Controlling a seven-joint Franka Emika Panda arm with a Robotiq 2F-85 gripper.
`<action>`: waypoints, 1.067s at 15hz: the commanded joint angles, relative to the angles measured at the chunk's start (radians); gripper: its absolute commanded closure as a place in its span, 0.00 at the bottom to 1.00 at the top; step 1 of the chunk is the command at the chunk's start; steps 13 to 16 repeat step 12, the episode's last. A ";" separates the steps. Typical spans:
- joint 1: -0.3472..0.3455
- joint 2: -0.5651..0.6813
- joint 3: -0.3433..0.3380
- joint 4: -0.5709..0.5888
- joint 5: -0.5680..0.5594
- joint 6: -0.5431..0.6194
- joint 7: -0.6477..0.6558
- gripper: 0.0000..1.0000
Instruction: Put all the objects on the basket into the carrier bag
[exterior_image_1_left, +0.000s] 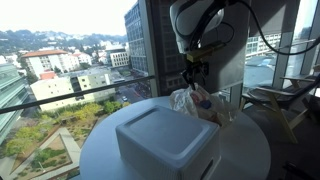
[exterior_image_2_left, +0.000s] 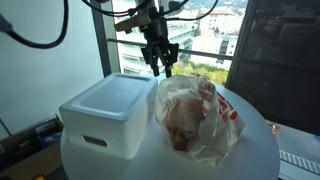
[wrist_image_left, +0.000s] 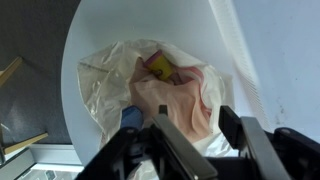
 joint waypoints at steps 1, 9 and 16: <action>-0.028 -0.107 -0.002 -0.052 0.040 -0.041 0.018 0.13; -0.119 -0.170 -0.045 -0.285 0.112 0.265 -0.039 0.00; -0.132 -0.175 -0.049 -0.369 0.121 0.410 -0.075 0.00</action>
